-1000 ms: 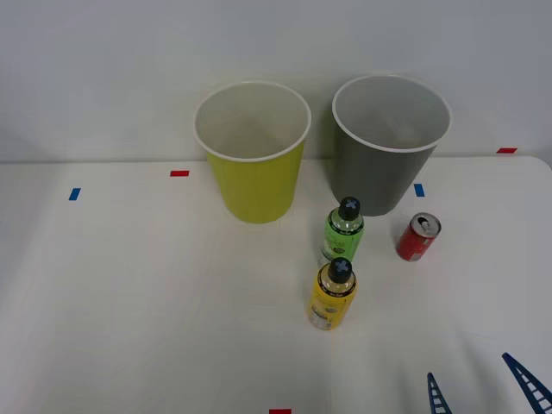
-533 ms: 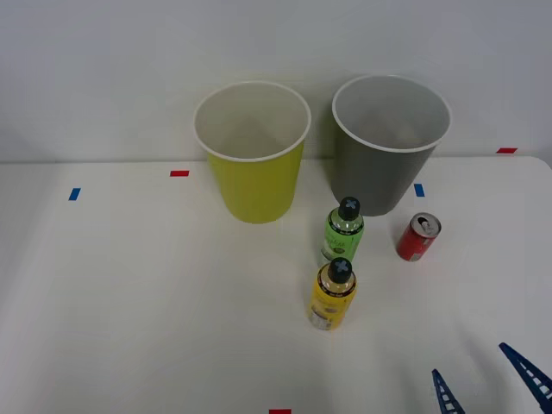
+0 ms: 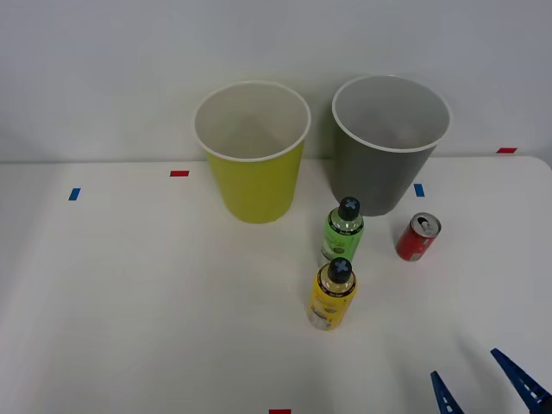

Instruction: Put cans in the gray bin, plastic bottles in the light green bin

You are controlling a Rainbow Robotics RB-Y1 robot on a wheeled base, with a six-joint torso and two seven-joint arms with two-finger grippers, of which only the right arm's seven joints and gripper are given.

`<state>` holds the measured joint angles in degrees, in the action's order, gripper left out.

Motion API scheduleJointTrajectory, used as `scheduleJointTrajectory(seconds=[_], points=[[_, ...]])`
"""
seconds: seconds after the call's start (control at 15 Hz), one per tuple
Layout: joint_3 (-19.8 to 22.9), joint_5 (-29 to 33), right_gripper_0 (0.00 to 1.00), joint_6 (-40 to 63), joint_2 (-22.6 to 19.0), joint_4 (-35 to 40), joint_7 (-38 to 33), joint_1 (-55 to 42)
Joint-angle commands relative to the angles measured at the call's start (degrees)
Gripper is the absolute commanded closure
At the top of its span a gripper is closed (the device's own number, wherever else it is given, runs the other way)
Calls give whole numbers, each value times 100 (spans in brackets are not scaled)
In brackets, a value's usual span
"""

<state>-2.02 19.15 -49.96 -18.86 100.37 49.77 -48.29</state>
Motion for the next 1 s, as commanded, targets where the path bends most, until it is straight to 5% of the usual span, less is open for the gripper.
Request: scheduleJointTrajectory(seconds=[0.07, 1.0], points=[[229, 274, 0, 4, 66, -26, -55, 21], [378, 537, 0, 4, 321, -17, -512, -14]])
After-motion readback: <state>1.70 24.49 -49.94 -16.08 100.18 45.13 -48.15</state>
